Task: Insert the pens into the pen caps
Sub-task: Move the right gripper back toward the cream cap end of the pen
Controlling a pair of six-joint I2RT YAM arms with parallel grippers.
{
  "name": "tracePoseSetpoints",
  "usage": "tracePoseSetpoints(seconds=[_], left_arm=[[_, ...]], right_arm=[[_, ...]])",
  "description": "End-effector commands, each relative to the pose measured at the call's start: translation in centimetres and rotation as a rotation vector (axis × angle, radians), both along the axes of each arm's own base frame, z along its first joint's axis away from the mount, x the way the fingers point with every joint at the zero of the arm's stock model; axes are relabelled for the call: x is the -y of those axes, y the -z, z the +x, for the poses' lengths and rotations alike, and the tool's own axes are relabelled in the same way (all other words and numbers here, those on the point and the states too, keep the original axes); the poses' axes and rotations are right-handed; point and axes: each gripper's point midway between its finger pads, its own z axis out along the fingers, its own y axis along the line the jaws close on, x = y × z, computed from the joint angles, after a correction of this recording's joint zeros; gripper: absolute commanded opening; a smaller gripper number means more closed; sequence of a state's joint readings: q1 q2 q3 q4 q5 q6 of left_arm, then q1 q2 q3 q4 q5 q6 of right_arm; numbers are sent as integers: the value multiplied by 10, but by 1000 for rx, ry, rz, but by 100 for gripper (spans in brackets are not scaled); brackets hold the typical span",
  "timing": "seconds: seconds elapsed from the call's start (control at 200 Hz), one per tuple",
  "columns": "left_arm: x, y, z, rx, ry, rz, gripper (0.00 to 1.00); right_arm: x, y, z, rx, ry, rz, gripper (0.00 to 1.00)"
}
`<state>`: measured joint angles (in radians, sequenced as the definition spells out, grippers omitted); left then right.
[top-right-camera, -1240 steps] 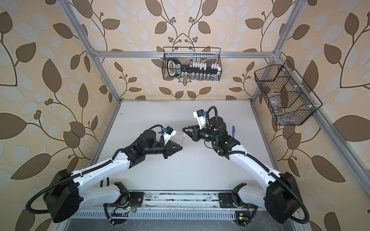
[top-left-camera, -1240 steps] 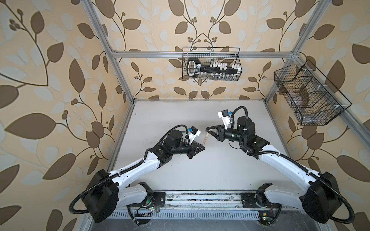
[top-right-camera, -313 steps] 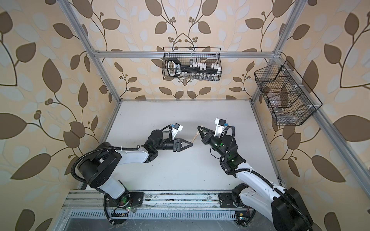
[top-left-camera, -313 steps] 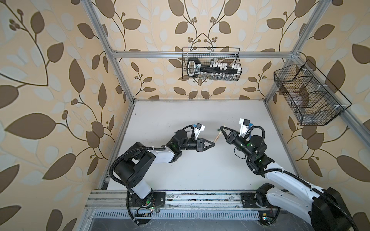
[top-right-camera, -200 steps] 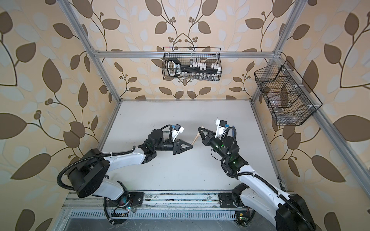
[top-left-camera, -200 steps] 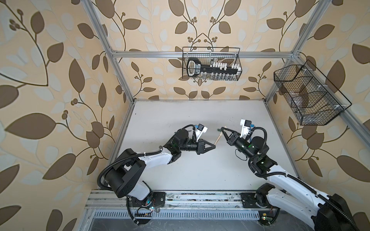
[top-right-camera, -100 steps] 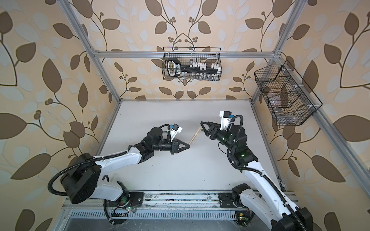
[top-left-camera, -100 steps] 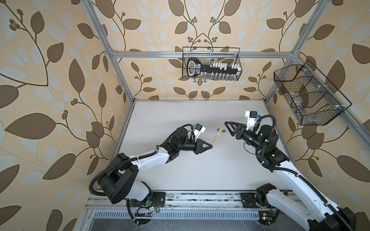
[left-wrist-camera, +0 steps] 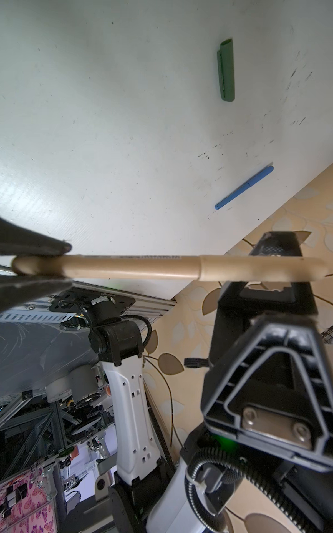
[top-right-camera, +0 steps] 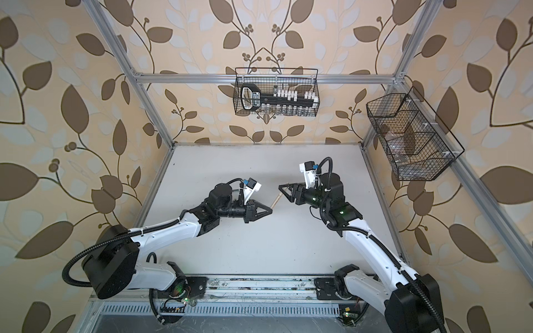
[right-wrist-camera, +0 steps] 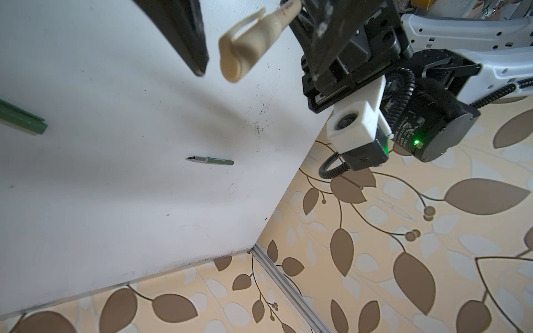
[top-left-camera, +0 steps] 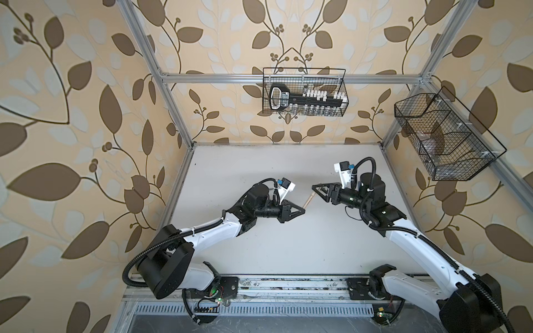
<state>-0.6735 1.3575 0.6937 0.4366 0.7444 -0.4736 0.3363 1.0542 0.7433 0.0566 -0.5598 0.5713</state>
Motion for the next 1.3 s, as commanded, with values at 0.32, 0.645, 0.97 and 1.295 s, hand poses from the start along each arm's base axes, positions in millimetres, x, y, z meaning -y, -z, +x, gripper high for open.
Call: tracePoseSetpoints(seconds=[0.32,0.645,0.97,1.295], left_arm=[[2,-16,-5,73,36,-37,0],[4,-22,9,119,-11,-6,0],[-11,-71,71,260,-260,-19,0],[-13,-128,112,376,-298,-182,0]], right_arm=[[-6,-2,3,16,-41,35,33],[-4,9,0,-20,-42,32,0],[-9,40,-15,-65,-34,-22,0],[-28,80,-31,-144,-25,-28,0]])
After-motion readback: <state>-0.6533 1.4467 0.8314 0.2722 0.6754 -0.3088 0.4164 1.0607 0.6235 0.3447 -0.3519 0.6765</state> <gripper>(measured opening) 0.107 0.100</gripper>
